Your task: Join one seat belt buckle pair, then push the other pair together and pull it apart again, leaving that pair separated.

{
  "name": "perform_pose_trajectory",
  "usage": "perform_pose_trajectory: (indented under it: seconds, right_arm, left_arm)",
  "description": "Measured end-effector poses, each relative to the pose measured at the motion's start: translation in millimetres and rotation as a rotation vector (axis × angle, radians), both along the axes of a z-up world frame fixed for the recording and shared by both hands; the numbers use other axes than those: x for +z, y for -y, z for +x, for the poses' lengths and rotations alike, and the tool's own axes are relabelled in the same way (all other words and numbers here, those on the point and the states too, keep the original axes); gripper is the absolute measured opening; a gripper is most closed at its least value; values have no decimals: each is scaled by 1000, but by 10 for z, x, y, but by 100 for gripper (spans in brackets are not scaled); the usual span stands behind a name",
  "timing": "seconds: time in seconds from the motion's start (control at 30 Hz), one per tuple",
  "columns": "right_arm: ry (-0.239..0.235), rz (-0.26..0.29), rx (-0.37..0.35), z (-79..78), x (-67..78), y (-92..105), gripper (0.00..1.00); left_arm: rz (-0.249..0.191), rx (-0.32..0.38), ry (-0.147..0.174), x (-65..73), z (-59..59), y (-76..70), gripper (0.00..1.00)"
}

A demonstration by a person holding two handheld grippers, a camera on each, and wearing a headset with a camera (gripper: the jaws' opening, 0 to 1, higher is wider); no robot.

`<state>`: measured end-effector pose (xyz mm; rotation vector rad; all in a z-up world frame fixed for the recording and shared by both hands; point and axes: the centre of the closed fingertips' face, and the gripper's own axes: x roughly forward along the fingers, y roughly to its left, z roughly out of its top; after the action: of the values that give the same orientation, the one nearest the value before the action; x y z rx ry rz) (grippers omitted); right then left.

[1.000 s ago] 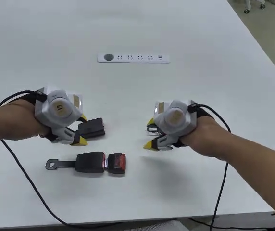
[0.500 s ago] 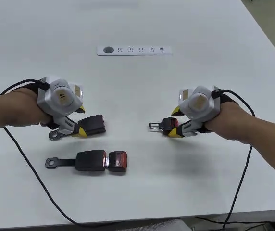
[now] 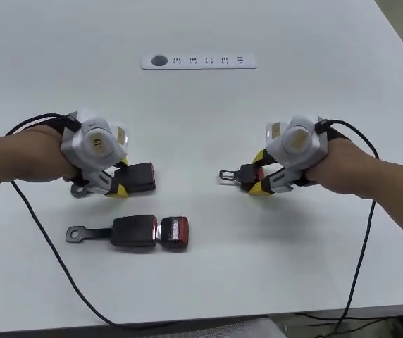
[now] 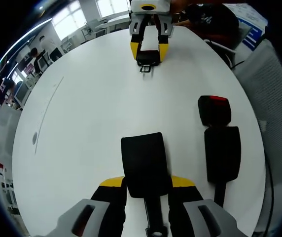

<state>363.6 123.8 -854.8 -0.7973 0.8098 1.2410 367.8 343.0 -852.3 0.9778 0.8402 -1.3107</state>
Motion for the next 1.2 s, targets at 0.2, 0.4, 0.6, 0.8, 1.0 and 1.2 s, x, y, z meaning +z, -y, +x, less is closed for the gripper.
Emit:
perform_pose_trajectory:
  seconds: [0.2,0.4,0.6,0.8,1.0,1.2]
  right_arm:
    - [-14,9,1,-12,0,-3,35]
    - [-2,-23,1,-21,8,-59,35]
    - [4,-42,15,15,-16,-162,35]
    - [20,-48,33,72,-41,-421,35]
    - [27,-27,63,40,-65,-754,35]
    - [31,-7,61,64,-67,-1018,35]
  left_arm:
    - [31,-28,0,-9,-24,11,32]
    - [27,-18,6,-12,-27,2,32]
    - [29,-19,-5,-21,-29,12,32]
    - [41,-18,-16,-32,-31,22,32]
    - [56,-23,-20,-42,-30,30,32]
    - [67,-22,-22,-39,-38,34,32]
